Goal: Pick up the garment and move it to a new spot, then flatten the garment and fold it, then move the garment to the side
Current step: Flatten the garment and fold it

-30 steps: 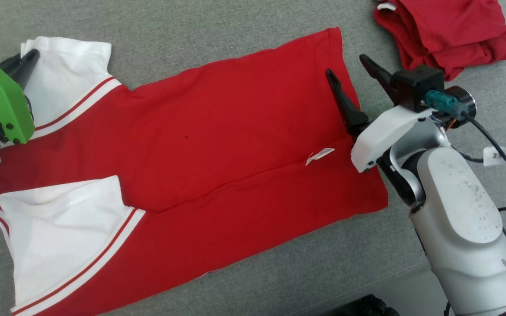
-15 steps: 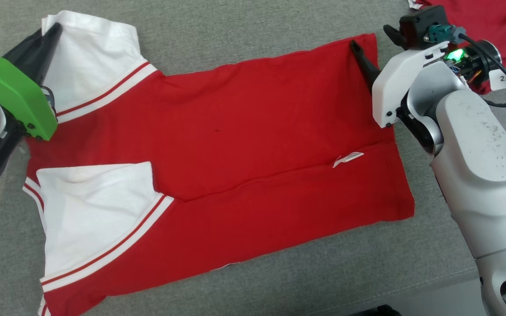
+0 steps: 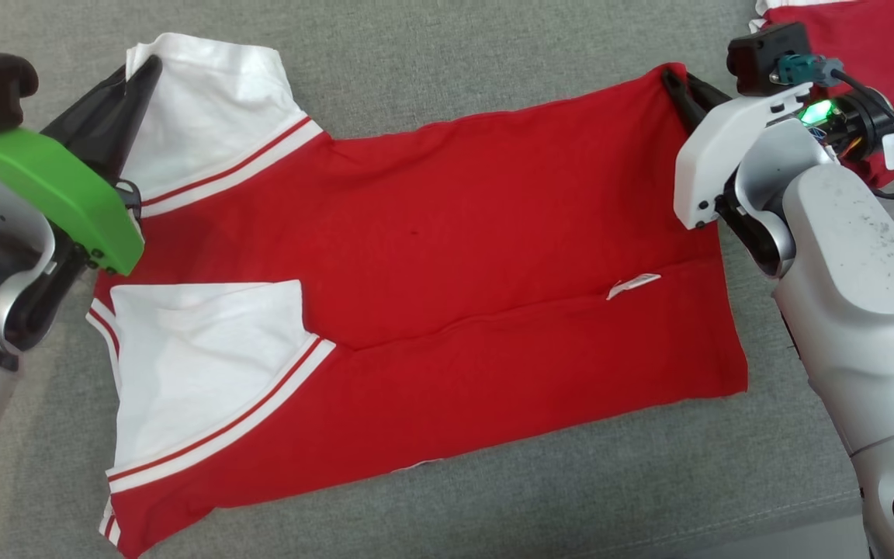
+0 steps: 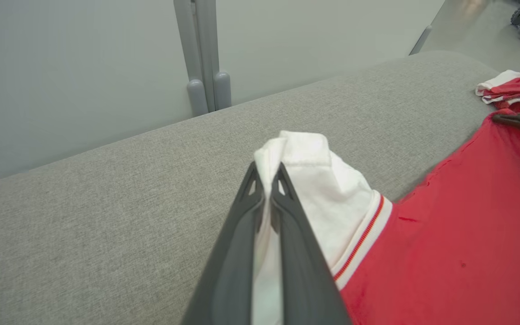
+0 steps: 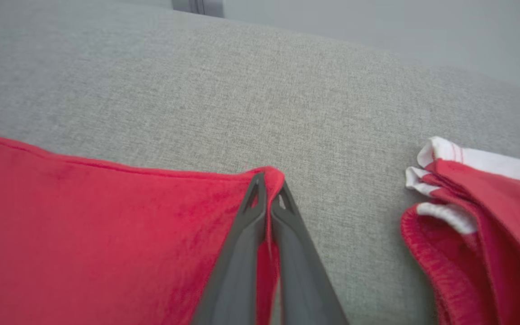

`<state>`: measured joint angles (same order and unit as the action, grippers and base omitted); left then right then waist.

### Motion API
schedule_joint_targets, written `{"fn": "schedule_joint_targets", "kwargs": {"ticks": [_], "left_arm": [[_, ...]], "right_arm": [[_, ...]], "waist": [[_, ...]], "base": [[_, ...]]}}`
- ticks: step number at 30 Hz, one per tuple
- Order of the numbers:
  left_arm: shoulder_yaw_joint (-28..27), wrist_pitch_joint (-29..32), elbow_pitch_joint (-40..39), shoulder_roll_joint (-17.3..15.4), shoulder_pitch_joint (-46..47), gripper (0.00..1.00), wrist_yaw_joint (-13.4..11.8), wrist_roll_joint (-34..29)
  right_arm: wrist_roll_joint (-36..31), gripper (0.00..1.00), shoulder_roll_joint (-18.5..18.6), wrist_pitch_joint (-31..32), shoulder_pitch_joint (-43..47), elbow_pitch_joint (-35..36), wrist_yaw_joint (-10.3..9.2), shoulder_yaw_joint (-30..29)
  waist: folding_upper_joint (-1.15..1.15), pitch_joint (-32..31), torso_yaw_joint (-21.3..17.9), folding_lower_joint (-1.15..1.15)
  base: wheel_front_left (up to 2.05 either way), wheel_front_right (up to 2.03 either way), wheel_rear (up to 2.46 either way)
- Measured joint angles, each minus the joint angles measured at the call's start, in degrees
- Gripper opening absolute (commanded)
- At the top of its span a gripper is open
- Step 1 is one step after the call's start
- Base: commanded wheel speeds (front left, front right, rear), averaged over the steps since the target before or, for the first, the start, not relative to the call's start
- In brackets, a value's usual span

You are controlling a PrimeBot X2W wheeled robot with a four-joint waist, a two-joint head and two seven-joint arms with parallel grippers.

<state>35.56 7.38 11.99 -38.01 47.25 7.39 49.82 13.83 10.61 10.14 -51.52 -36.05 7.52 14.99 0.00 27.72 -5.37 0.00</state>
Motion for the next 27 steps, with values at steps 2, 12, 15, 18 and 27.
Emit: {"fn": "schedule_joint_targets", "kwargs": {"ticks": [2, 12, 15, 18, 27], "left_arm": [[-0.1, -1.0, -0.5, 0.0, -1.1, 0.0, 0.0, 0.4], [-0.7, -7.1, -7.4, -2.1, -15.9, 0.0, -2.9, 3.4], [-0.9, -9.0, -10.2, -2.6, -21.9, 0.0, -4.6, 4.5], [-0.6, -10.7, -12.0, -2.6, -27.2, 0.0, -6.1, 5.7], [0.5, -14.8, -11.7, 0.1, -36.9, 0.0, -7.8, 8.8]], "right_arm": [[0.4, 0.0, -0.1, -2.0, 0.2, -0.1, 0.0, 0.0], [3.4, 0.0, 0.8, -9.3, 12.3, 5.2, 0.0, 0.2], [3.6, 0.0, 1.2, -9.7, 17.6, 8.6, 0.0, -0.9], [3.2, 0.0, 1.2, -9.6, 22.2, 12.0, 0.0, -2.0], [1.1, 0.0, -0.8, -7.1, 32.9, 19.6, 0.0, -6.5]], "waist": [[0.0, -0.8, 0.1, 0.0], [0.0, -7.0, 0.9, 0.0], [0.0, -9.6, 1.2, 0.0], [0.0, -11.9, 1.6, 0.0], [0.0, -17.2, 3.0, 0.0]], "base": [[0.0, 0.0, 0.0], [0.0, 0.0, 0.0], [0.0, 0.0, 0.0], [0.0, 0.0, 0.0], [0.0, 0.0, 0.0]]}}
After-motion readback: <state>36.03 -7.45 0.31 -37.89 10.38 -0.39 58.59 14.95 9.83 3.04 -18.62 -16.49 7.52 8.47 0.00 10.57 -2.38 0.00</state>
